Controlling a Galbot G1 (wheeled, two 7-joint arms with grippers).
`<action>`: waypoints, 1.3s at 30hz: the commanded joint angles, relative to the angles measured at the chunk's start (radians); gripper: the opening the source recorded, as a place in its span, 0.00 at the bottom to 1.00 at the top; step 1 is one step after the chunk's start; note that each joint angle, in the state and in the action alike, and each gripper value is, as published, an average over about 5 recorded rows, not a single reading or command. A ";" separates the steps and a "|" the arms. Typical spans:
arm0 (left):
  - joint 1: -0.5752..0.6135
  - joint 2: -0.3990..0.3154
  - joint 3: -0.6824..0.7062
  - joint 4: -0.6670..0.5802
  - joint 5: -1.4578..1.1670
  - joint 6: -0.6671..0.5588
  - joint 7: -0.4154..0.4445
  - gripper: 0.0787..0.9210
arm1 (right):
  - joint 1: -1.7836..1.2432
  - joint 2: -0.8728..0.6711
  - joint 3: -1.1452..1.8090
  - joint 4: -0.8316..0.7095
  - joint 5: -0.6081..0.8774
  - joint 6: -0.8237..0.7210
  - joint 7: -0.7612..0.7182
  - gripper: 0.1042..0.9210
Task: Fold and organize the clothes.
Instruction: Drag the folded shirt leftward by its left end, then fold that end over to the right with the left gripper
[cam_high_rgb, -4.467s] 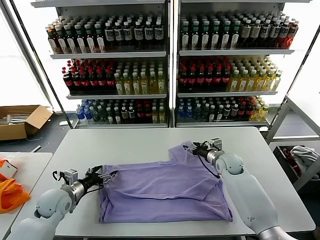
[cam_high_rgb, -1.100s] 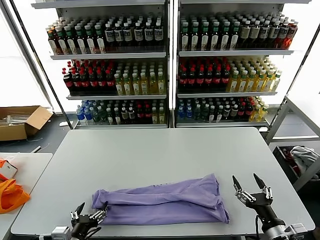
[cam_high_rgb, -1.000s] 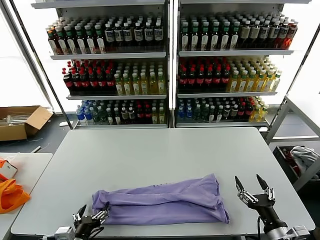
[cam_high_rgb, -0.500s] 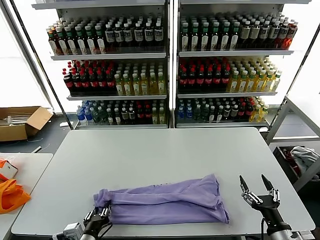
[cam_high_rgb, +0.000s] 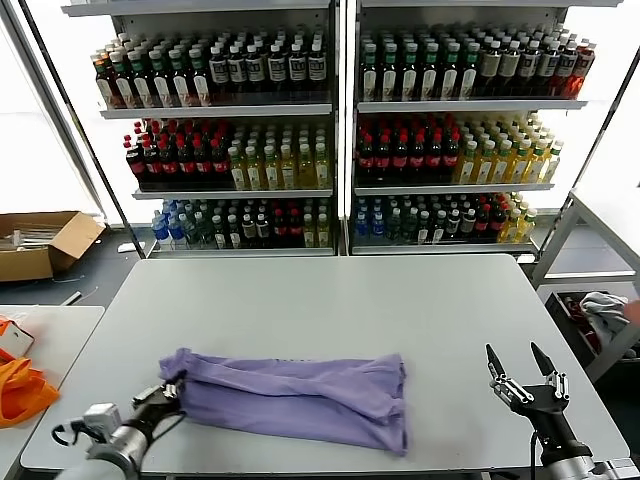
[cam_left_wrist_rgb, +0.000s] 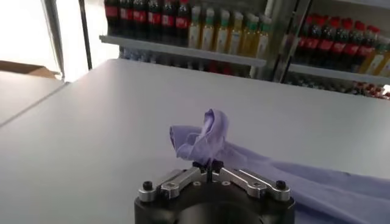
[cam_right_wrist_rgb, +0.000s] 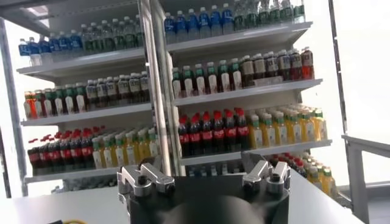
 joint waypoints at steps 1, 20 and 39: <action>-0.104 0.240 -0.306 0.227 0.005 -0.031 0.234 0.02 | -0.002 -0.002 0.005 0.007 0.004 0.004 0.001 0.88; -0.128 0.174 -0.187 0.002 0.047 -0.068 0.270 0.02 | -0.012 0.012 0.000 0.032 -0.007 -0.011 -0.002 0.88; -0.150 -0.017 0.192 0.081 0.183 -0.049 0.257 0.02 | -0.053 0.050 0.009 0.039 -0.025 -0.004 -0.018 0.88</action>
